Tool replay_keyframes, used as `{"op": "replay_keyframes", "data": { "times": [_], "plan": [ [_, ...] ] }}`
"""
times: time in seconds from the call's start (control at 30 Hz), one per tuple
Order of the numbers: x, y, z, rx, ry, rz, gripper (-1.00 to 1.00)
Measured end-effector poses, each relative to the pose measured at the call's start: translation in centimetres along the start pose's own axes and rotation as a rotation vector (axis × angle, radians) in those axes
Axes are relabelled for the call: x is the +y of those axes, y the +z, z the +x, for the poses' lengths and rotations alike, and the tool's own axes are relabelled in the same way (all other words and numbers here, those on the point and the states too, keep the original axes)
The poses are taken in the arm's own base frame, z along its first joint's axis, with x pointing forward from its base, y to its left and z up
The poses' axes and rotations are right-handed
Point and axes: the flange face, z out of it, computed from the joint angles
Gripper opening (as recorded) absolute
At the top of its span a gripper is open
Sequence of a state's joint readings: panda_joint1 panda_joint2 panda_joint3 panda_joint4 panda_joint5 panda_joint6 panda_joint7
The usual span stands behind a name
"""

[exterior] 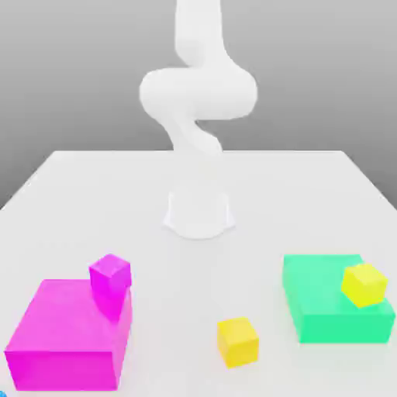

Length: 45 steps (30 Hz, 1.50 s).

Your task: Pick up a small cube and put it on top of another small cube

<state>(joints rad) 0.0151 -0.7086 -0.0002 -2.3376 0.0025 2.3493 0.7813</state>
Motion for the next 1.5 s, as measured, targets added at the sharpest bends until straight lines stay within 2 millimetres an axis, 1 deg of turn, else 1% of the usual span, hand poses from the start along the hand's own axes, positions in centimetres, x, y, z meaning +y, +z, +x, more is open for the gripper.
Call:
{"op": "replay_keyframes", "data": {
  "times": [0.1, 0.23, 0.37, 0.47, 0.6, 0.73, 0.8, 0.93, 0.97, 1.17, 1.2, 1.27, 1.37, 1.4, 1.43, 1.47, 1.5],
  "plan": [
    [0.4, 7.1, -1.5, -0.081, -0.036, -0.060, 0.00],
    [1.9, 15.4, -4.7, -0.184, -0.083, -0.136, 0.00],
    [4.3, 22.8, -8.8, -0.286, -0.131, -0.212, 0.00],
    [6.8, 27.6, -12.5, -0.362, -0.169, -0.268, 0.00],
    [10.6, 32.8, -17.9, -0.464, -0.223, -0.343, 0.00],
    [15.2, 36.6, -23.3, -0.560, -0.270, -0.415, 0.00],
    [16.6, 38.3, -24.7, -0.575, -0.276, -0.427, 0.00],
    [18.8, 41.5, -26.9, -0.580, -0.278, -0.431, 0.00],
    [19.1, 41.9, -27.2, -0.580, -0.278, -0.431, -1.00],
    [19.3, 42.1, -27.4, -0.580, -0.278, -0.432, -1.00],
    [19.1, 41.8, -27.2, -0.580, -0.278, -0.432, -1.00],
    [18.2, 40.7, -26.4, -0.580, -0.279, -0.432, -1.00],
    [16.8, 38.3, -25.0, -0.579, -0.279, -0.432, -1.00],
    [15.9, 37.5, -24.8, -0.584, -0.293, -0.427, -1.00],
    [14.2, 36.7, -25.4, -0.597, -0.338, -0.411, -1.00],
    [11.8, 35.6, -26.8, -0.615, -0.410, -0.387, -1.00],
    [9.1, 34.3, -28.8, -0.636, -0.495, -0.358, -1.00]
  ]
}}
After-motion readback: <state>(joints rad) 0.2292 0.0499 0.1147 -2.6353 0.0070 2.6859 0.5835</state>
